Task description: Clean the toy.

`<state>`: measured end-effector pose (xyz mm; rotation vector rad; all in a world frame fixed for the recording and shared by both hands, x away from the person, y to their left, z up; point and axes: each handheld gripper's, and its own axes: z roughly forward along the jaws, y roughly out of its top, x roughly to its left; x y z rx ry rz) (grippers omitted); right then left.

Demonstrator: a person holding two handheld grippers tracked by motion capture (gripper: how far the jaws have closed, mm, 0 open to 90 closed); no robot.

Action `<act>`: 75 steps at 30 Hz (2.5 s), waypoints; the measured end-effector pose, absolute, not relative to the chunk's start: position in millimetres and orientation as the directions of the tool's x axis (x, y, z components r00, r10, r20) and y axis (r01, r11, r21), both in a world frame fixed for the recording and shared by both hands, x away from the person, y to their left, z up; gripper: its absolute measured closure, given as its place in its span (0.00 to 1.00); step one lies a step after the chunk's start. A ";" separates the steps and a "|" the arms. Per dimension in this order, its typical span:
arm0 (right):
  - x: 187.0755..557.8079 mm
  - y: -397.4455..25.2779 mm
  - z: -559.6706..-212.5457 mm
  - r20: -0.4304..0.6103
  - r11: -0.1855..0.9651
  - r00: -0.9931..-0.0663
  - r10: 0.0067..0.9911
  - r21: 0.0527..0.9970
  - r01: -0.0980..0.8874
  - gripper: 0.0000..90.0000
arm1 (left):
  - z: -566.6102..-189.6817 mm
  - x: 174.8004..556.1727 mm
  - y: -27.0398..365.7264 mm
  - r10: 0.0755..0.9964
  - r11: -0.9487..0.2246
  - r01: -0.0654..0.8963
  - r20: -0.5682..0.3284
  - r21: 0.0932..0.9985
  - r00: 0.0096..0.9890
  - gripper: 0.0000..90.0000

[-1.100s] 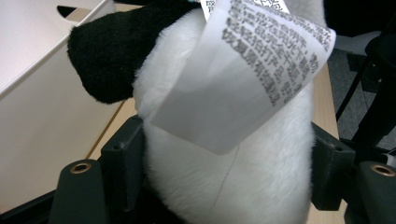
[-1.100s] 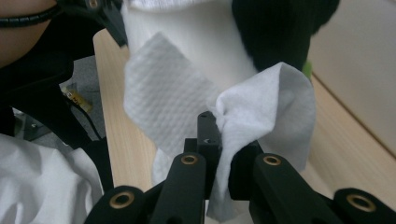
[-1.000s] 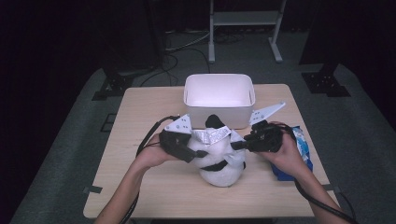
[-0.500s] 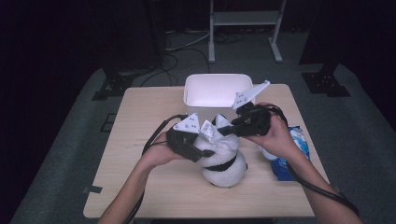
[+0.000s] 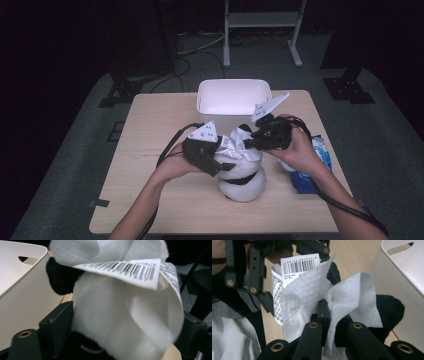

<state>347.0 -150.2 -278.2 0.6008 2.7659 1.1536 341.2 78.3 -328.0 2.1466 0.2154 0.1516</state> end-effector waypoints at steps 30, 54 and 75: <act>335.3 -193.2 -282.3 0.091 0.605 -0.887 0.454 0.699 0.381 0.94 | -339.7 352.6 89.5 0.289 -0.523 0.200 -0.048 0.829 0.956 0.09; 339.7 -159.0 -284.0 0.067 0.662 -0.916 0.394 0.671 0.334 0.95 | -333.3 345.2 90.7 0.273 -0.514 0.166 -0.023 0.842 0.962 0.09; 336.5 -172.9 -279.9 0.063 0.625 -0.907 0.416 0.705 0.335 0.94 | -330.8 337.7 69.1 0.230 -0.588 0.101 0.047 0.802 0.972 0.13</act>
